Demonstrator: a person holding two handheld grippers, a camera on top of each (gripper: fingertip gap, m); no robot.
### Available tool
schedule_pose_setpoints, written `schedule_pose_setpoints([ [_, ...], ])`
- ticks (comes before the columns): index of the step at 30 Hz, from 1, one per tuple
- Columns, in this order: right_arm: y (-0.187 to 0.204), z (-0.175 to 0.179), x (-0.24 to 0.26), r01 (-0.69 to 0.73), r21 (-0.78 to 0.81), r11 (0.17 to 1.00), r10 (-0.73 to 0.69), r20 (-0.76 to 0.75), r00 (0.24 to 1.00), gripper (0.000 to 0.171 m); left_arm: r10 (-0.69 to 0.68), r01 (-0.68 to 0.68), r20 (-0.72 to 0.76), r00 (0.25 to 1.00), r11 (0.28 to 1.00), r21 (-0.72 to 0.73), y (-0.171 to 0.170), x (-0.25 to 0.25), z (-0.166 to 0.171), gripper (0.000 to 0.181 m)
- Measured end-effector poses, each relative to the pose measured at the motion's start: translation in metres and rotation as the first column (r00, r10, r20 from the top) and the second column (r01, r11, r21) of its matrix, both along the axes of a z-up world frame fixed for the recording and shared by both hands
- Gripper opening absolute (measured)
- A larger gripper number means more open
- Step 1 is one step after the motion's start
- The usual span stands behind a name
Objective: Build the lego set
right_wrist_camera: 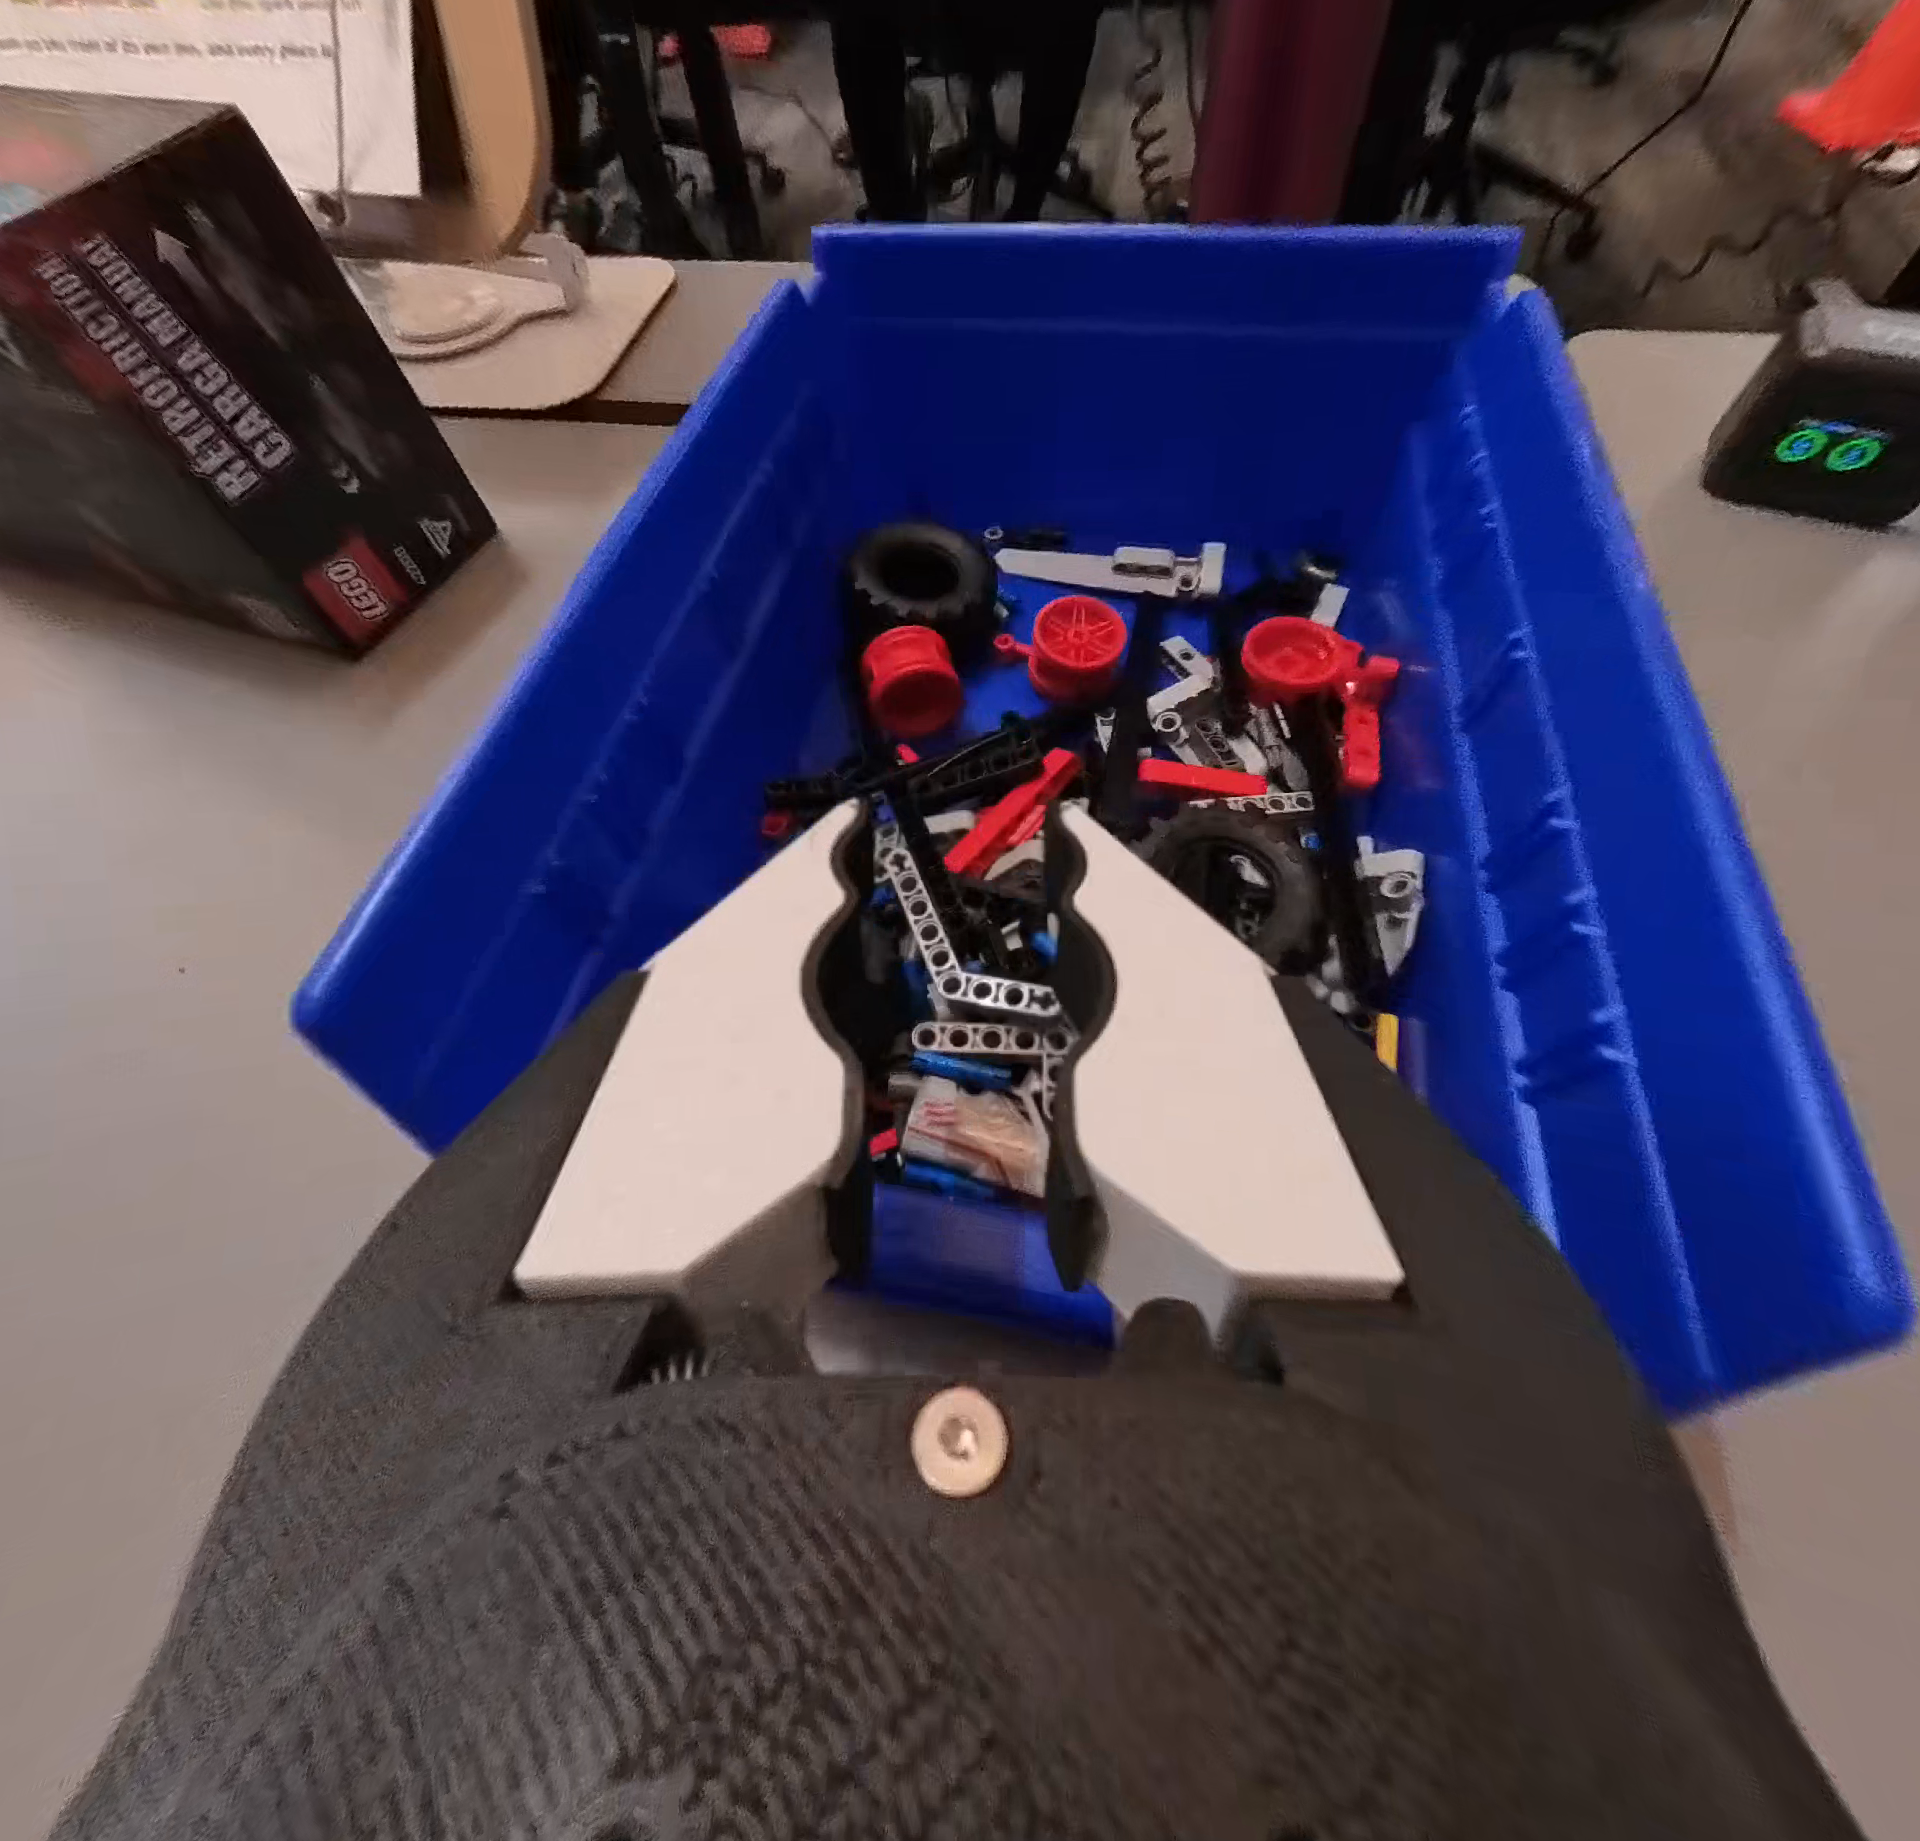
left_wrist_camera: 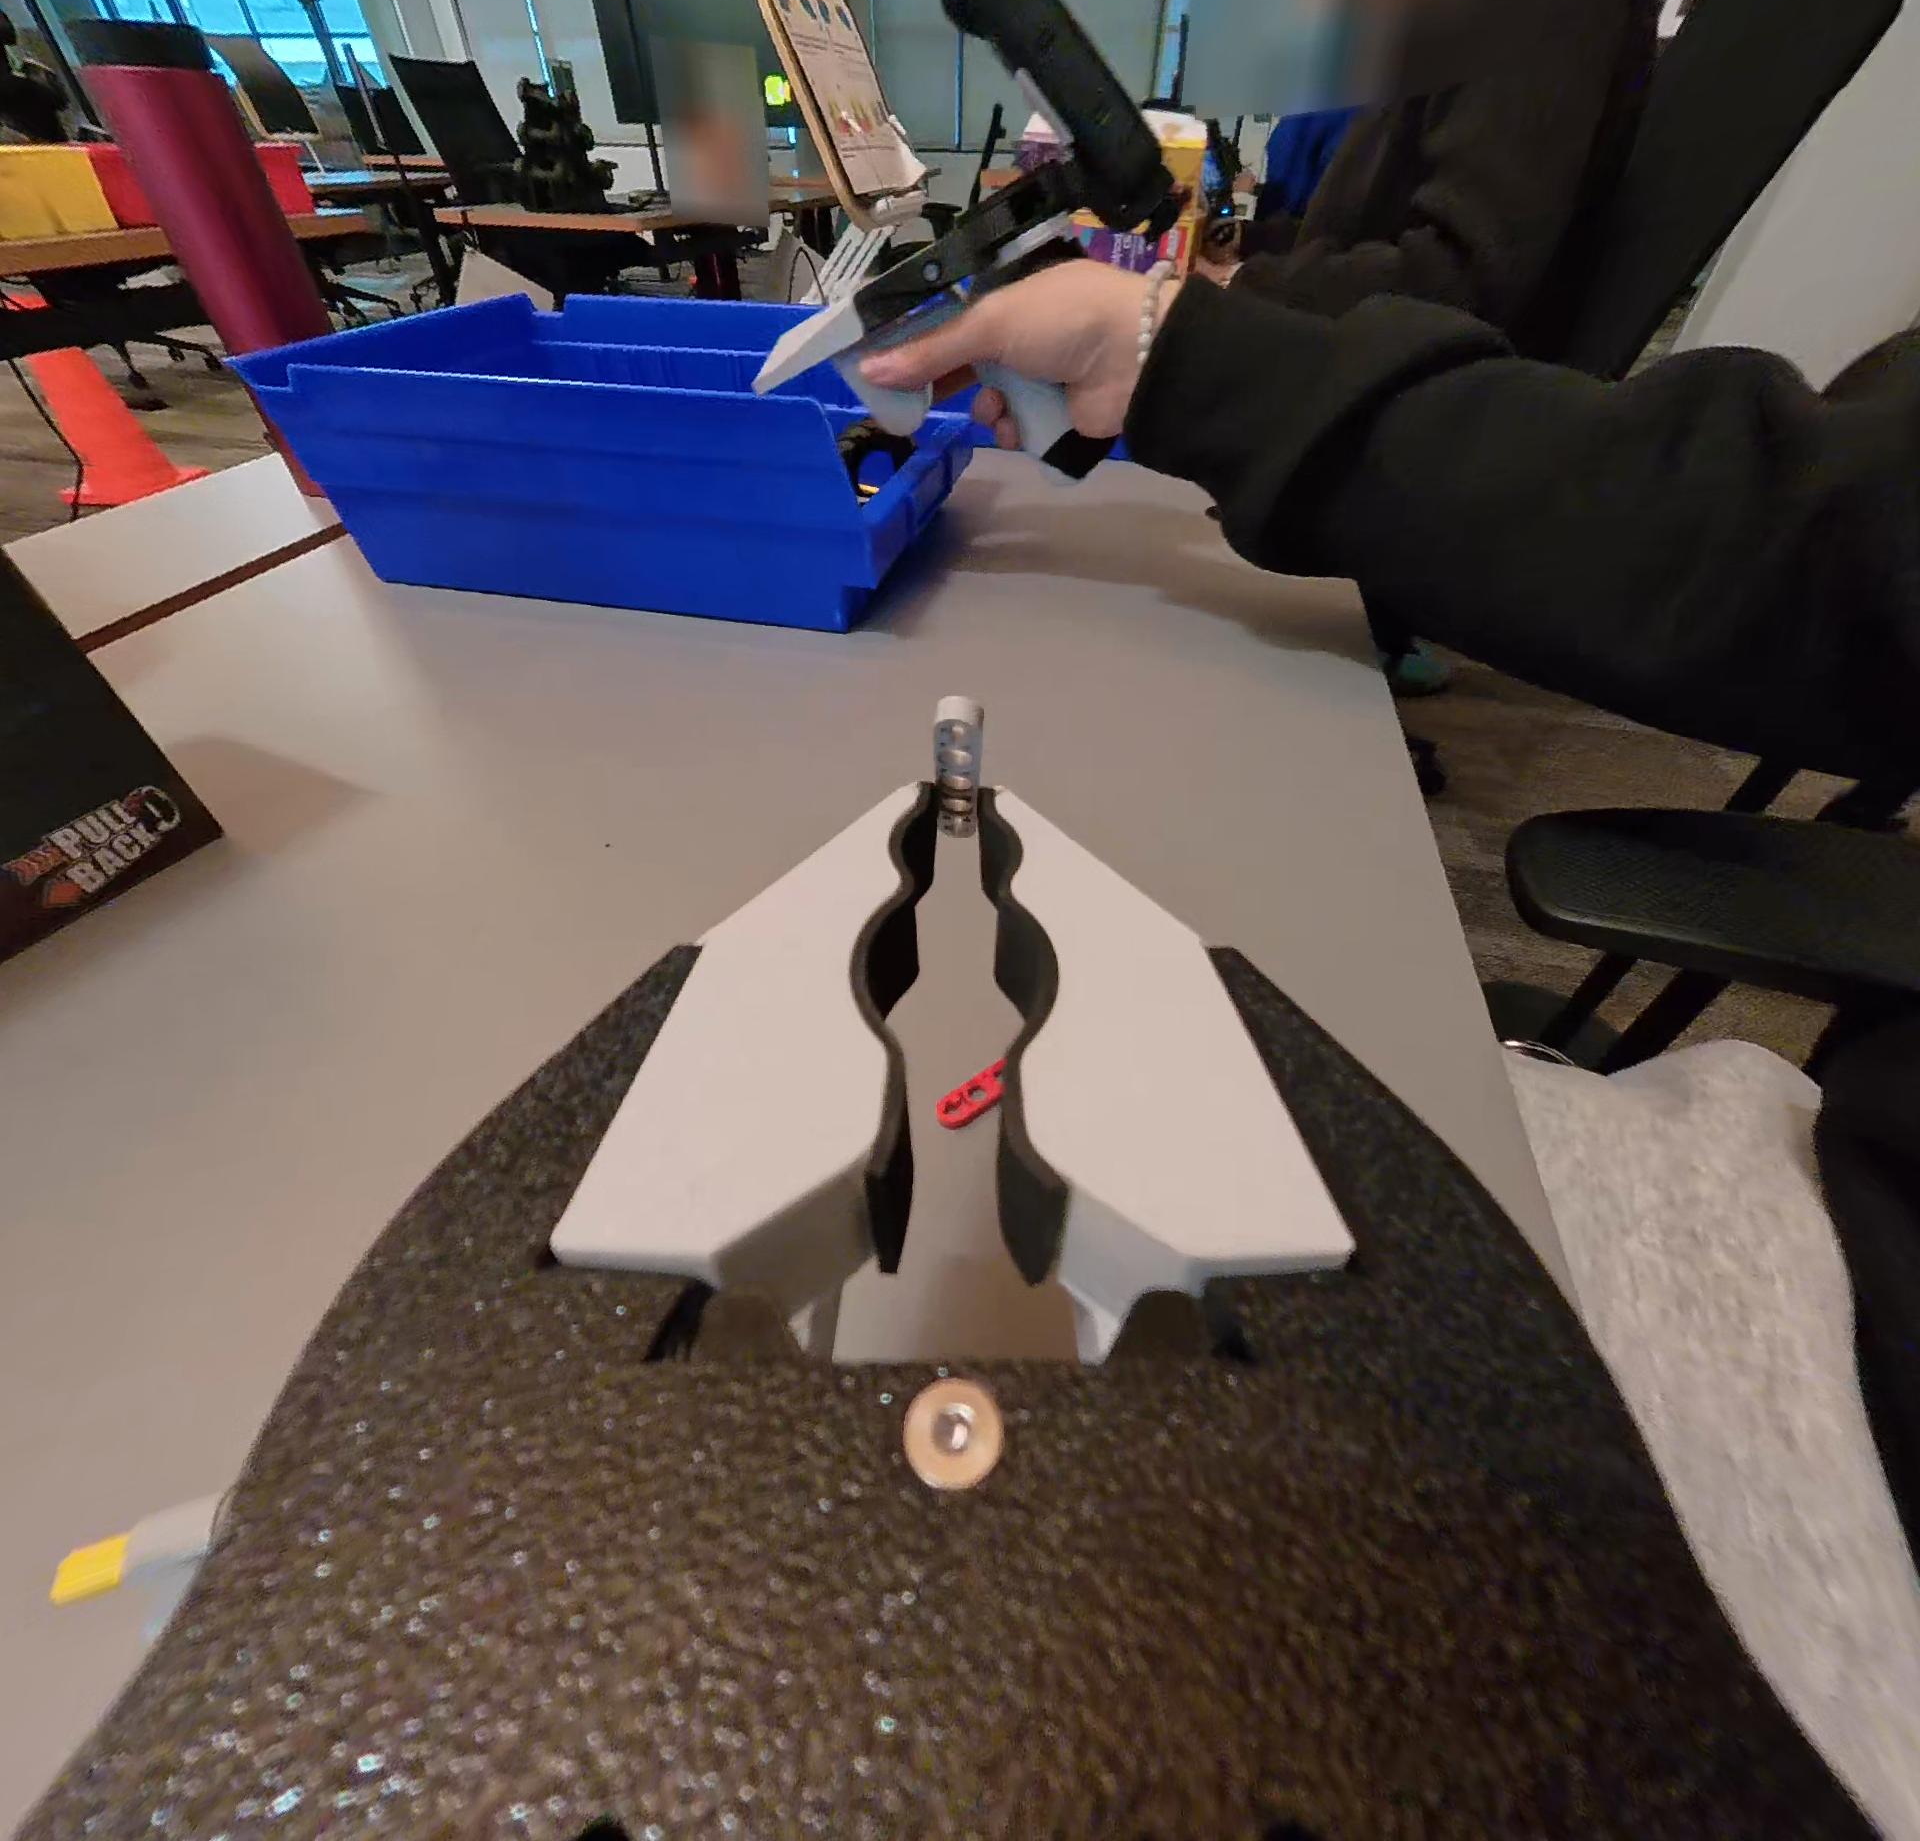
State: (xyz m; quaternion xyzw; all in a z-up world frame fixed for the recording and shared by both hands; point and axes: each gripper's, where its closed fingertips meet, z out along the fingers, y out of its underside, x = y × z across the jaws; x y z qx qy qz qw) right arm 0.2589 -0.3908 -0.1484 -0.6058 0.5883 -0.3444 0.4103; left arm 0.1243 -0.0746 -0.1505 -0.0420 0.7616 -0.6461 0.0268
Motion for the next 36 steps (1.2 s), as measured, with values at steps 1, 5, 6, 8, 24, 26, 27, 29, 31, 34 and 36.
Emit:
schedule_pose_setpoints([
  [1, 0.001, -0.002, 0.003, -0.008, 0.015, 1.000, 0.008, -0.005, 1.000, 0.034, -0.006, 0.006, -0.010, 1.000, 1.000, -0.005, 0.000, 0.000, 0.001, 0.005],
  [5, -0.007, 0.011, 0.002, 0.052, -0.022, 0.998, -0.051, 0.047, 0.998, 0.076, -0.006, 0.004, -0.053, 0.999, 0.999, -0.044, 0.004, 0.004, 0.005, 0.005],
  [6, -0.010, 0.017, -0.004, 0.086, -0.047, 0.995, -0.083, 0.056, 0.995, 0.088, -0.005, 0.002, -0.059, 0.998, 0.999, -0.049, 0.004, 0.005, 0.006, 0.005],
  [8, -0.002, 0.034, -0.028, 0.114, -0.092, 0.989, -0.109, 0.052, 0.993, 0.104, -0.014, 0.011, -0.060, 0.998, 0.998, -0.054, 0.005, 0.003, 0.007, 0.005],
  [24, 0.347, 0.025, -0.153, -0.895, -0.161, 0.416, 0.909, 0.054, 0.413, 0.023, -0.108, 0.114, 0.064, 0.992, 0.989, -0.098, 0.005, -0.018, 0.014, 0.005],
  [26, 0.349, 0.027, -0.152, -0.895, -0.151, 0.419, 0.908, 0.079, 0.411, 0.018, -0.098, 0.104, 0.062, 0.993, 0.989, -0.109, 0.006, -0.017, 0.015, 0.005],
  [27, 0.349, 0.028, -0.153, -0.899, -0.147, 0.413, 0.910, 0.087, 0.405, 0.014, -0.104, 0.111, 0.062, 0.993, 0.987, -0.114, 0.007, -0.018, 0.016, 0.005],
  [29, 0.349, 0.030, -0.153, -0.899, -0.158, 0.409, 0.912, 0.096, 0.398, 0.008, -0.104, 0.112, 0.071, 0.992, 0.987, -0.116, 0.007, -0.018, 0.016, 0.005],
  [31, 0.348, 0.030, -0.154, -0.903, -0.165, 0.397, 0.917, 0.099, 0.385, 0.007, -0.120, 0.129, 0.081, 0.989, 0.986, -0.109, 0.007, -0.022, 0.016, 0.005],
  [34, 0.345, 0.028, -0.151, -0.892, -0.202, 0.405, 0.914, 0.071, 0.399, 0.006, -0.091, 0.101, 0.097, 0.991, 0.990, -0.097, 0.005, -0.019, 0.014, 0.005],
  [36, 0.340, 0.031, -0.144, -0.869, -0.207, 0.449, 0.893, 0.072, 0.444, 0.006, -0.039, 0.053, 0.123, 0.992, 0.992, -0.115, 0.008, -0.012, 0.017, 0.010],
])
